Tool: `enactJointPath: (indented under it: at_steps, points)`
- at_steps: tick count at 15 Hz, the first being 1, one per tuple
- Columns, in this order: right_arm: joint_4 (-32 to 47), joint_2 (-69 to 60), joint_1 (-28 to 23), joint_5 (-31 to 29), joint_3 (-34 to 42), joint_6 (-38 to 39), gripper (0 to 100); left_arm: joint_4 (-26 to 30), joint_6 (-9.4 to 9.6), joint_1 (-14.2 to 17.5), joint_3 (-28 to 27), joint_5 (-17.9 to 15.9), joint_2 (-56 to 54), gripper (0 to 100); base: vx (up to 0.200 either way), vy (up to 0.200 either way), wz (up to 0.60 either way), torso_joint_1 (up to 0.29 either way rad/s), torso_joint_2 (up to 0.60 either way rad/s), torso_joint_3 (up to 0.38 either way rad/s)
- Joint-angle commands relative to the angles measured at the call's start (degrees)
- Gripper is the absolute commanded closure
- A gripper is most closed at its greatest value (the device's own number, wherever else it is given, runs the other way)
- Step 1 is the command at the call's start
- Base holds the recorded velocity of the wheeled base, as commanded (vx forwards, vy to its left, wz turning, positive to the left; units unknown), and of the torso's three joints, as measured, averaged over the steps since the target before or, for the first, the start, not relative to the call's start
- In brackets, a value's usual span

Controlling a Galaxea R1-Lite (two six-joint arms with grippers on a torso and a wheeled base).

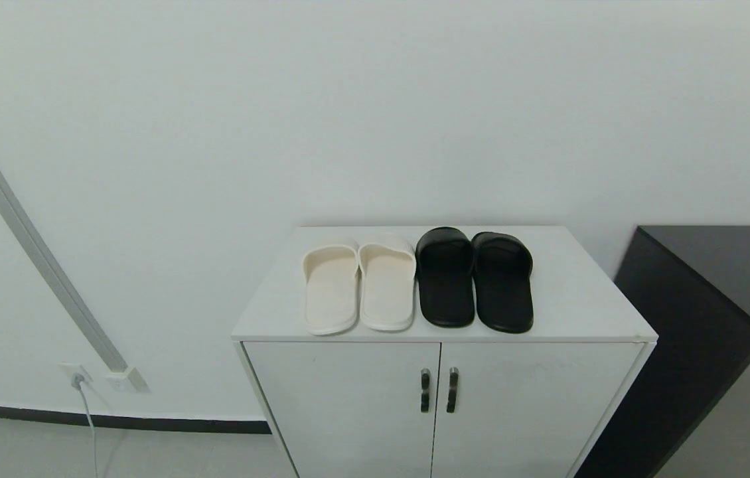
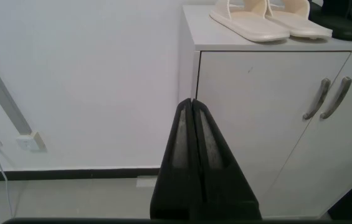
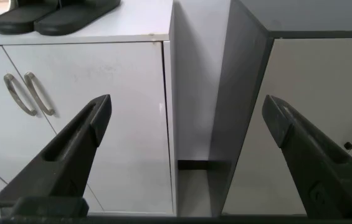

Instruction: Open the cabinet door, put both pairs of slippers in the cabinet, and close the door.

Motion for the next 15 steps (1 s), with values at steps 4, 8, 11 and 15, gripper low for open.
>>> enactJointPath:
  at_steps: [4, 8, 11, 15]
  points:
    - [0.0, 0.0, 0.1, 0.0, 0.0, 0.0, 0, 0.0, -0.04, 0.0, 0.0, 0.0, 0.0, 100, 0.000, 0.000, 0.00, 0.000, 0.00, 0.000]
    - [-0.2, 0.0, 0.0, -0.1, 0.0, -0.7, 0, 0.0, -0.04, 0.0, 0.0, 0.0, 0.0, 100, 0.000, 0.000, 0.00, 0.000, 0.00, 0.000]
    - [-3.3, 4.4, 0.4, -0.6, -10.6, 5.0, 0, 0.0, 0.05, 0.0, 0.0, 0.0, 0.0, 100, 0.000, 0.000, 0.00, 0.000, 0.00, 0.000]
    - [-0.4, 21.4, 1.7, 5.0, -9.8, 0.0, 0, 0.0, 0.32, 0.0, 0.0, 0.0, 0.0, 100, 0.000, 0.000, 0.00, 0.000, 0.00, 0.000]
